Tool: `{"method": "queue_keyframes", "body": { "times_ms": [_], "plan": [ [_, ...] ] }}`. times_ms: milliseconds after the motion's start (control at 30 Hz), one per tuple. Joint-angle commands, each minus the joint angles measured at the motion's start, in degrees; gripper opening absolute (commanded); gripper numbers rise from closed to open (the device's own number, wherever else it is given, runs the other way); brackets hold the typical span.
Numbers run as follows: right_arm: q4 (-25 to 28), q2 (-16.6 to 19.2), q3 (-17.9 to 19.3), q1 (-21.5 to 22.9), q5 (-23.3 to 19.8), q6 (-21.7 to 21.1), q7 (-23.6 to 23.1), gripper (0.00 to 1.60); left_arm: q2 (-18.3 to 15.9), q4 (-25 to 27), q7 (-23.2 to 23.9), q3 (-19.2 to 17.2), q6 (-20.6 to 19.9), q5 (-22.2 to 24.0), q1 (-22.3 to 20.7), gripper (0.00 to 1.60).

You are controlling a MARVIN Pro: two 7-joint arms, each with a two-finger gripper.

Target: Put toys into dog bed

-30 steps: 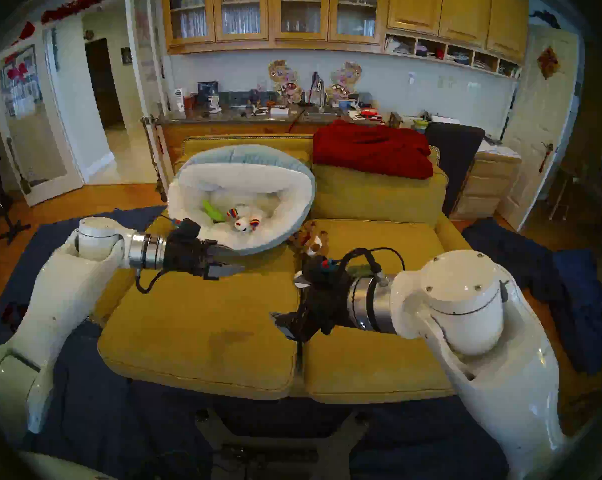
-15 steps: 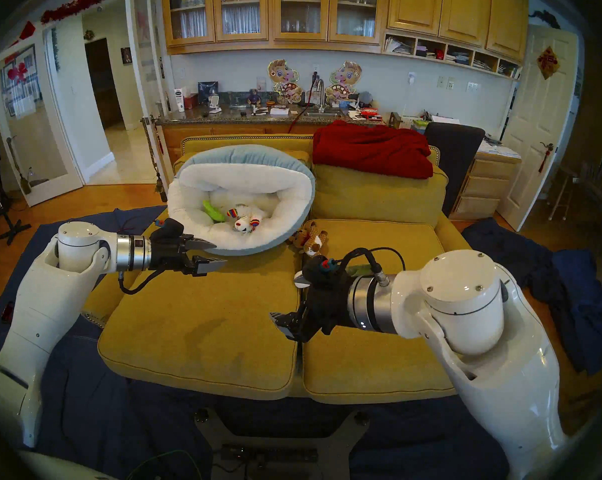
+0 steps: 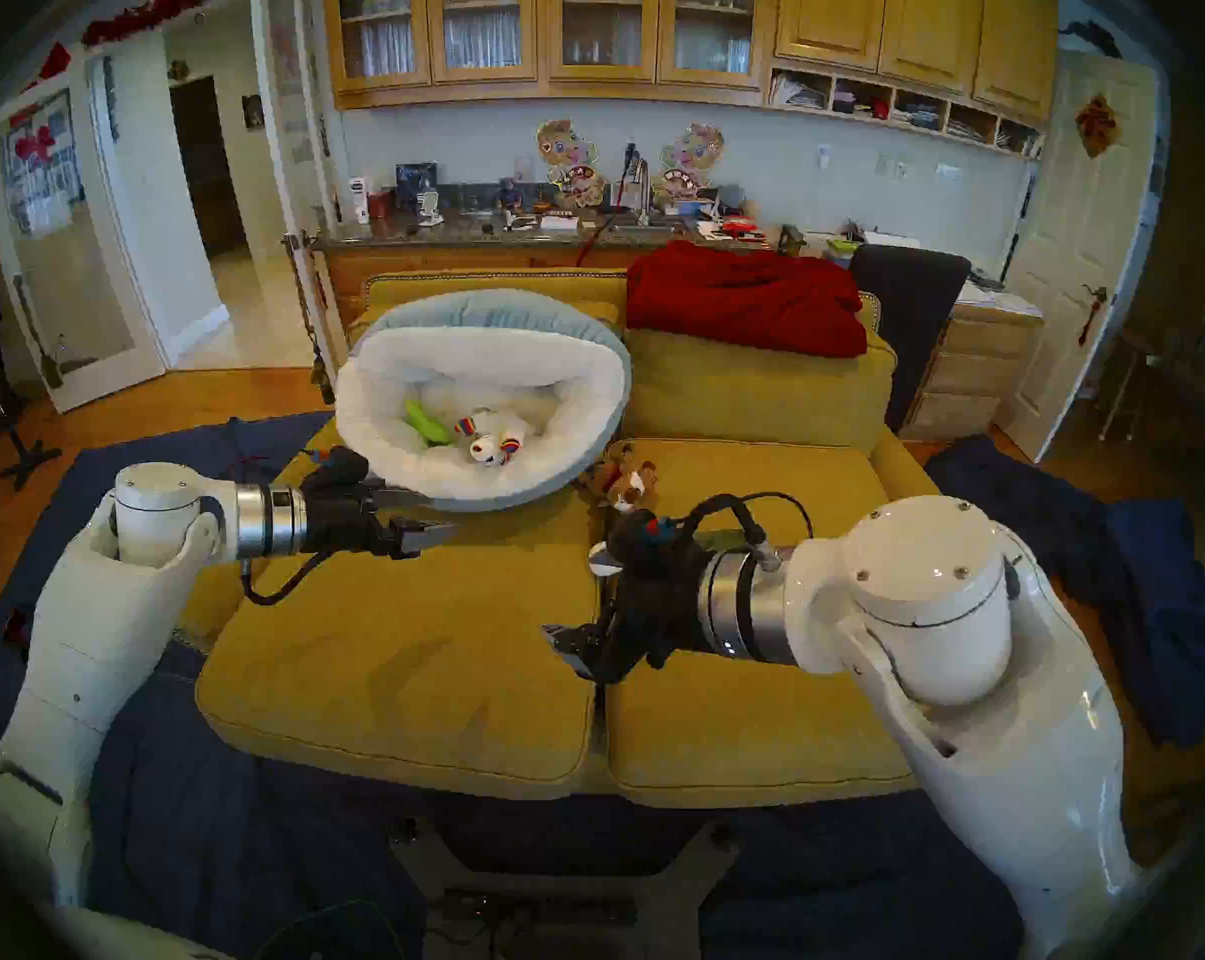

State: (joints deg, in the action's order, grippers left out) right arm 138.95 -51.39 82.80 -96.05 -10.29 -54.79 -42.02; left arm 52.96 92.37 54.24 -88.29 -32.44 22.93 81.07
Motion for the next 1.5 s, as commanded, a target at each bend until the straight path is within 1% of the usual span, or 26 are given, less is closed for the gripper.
{"method": "queue_keyframes", "body": {
  "times_ms": [0,67,200,233,267,333,400,533,600,633,700,733,767,800,833,900,967,1000,1067,1100,1200,1267,1300,1333,1400,1467],
  "plan": [
    [1.05,0.87,0.47,6.02,3.39,-0.21,1.69,1.6,0.12,1.99,-0.13,-1.54,0.36,0.81,-0.87,1.6],
    [0.03,0.5,0.52,7.73,3.81,-0.21,1.67,1.6,0.16,2.05,-0.28,-1.56,0.31,0.79,-0.82,1.6],
    [-2.64,0.56,0.44,9.53,4.86,-0.01,1.31,1.6,0.23,2.16,-0.54,-1.59,0.28,0.76,-0.73,1.6],
    [-3.53,0.65,0.04,10.71,4.87,-0.17,1.05,1.6,0.24,2.18,-0.59,-1.6,0.29,0.75,-0.7,1.6],
    [-3.9,0.51,0.71,9.94,5.06,0.34,1.06,1.6,0.25,2.19,-0.64,-1.59,0.29,0.74,-0.69,1.6],
    [-5.91,0.93,-0.12,12.29,5.22,-0.16,0.4,1.6,0.28,2.21,-0.73,-1.6,0.3,0.72,-0.66,1.6],
    [-7.51,1.0,-0.04,12.59,5.59,0.13,0.3,1.6,0.3,2.2,-0.76,-1.59,0.31,0.68,-0.65,1.6],
    [-11.25,0.63,-0.41,14.55,6.15,0.49,0.03,1.6,0.32,2.17,-0.8,-1.56,0.32,0.61,-0.62,1.6],
    [-13.32,0.29,-1.13,16.34,6.41,0.51,-0.51,1.6,0.33,2.15,-0.78,-1.55,0.32,0.57,-0.6,1.6],
    [-13.62,0.0,-0.85,15.86,6.51,0.84,-0.43,1.6,0.33,2.14,-0.78,-1.54,0.32,0.55,-0.6,1.6],
    [-15.67,-0.49,-2.05,18.05,6.57,0.6,-1.12,1.6,0.33,2.12,-0.75,-1.53,0.33,0.52,-0.59,1.6],
    [-15.9,-1.07,-1.44,16.57,6.78,1.08,-0.96,1.6,0.33,2.11,-0.75,-1.52,0.33,0.5,-0.58,1.6],
    [-17.43,-1.19,-2.7,18.83,6.86,0.62,-1.41,1.6,0.33,2.1,-0.73,-1.52,0.33,0.48,-0.57,1.6],
    [-18.09,-1.78,-2.7,18.4,7.22,0.92,-1.3,1.6,0.33,2.09,-0.72,-1.52,0.33,0.47,-0.57,1.6],
    [-19.28,-1.97,-3.61,20.02,7.26,0.61,-1.55,1.6,0.33,2.09,-0.72,-1.51,0.33,0.46,-0.56,1.6],
    [-20.61,-2.98,-3.71,19.63,7.84,1.04,-1.33,1.6,0.33,2.07,-0.7,-1.5,0.33,0.44,-0.55,1.6],
    [-22.8,-3.73,-4.92,21.4,8.26,0.89,-1.52,1.6,0.32,2.06,-0.69,-1.49,0.34,0.42,-0.54,1.6],
    [-23.34,-4.1,-5.01,21.26,8.48,1.05,-1.41,1.6,0.32,2.05,-0.69,-1.48,0.34,0.41,-0.54,1.6],
    [-25.33,-4.9,-6.05,22.77,9.07,0.93,-1.5,1.6,0.31,2.04,-0.67,-1.47,0.34,0.4,-0.53,1.6],
    [-25.88,-5.36,-6.05,22.64,9.37,1.08,-1.39,1.6,0.3,2.04,-0.66,-1.47,0.34,0.39,-0.52,1.6],
    [-28.68,-6.39,-6.98,24.36,10.54,0.87,-1.01,1.6,0.28,2.04,-0.63,-1.46,0.34,0.38,-0.51,1.6],
    [-30.91,-7.21,-8.42,27.1,11.21,0.38,-1.23,1.6,0.27,2.05,-0.6,-1.48,0.35,0.39,-0.52,1.6],
    [-30.85,-7.77,-7.93,26.11,11.6,0.68,-0.94,1.6,0.26,2.06,-0.59,-1.48,0.35,0.39,-0.52,1.6],
    [-30.85,-7.77,-7.93,26.11,11.6,0.68,-0.94,1.6,0.26,2.06,-0.59,-1.48,0.35,0.39,-0.52,1.6],
    [-32.15,-8.43,-8.61,27.39,12.13,0.49,-0.95,1.6,0.26,2.07,-0.57,-1.49,0.35,0.4,-0.52,1.6],
    [-32.88,-9.19,-8.7,27.66,12.74,0.53,-0.82,1.6,0.25,2.08,-0.55,-1.5,0.36,0.41,-0.52,1.6]
  ]
}}
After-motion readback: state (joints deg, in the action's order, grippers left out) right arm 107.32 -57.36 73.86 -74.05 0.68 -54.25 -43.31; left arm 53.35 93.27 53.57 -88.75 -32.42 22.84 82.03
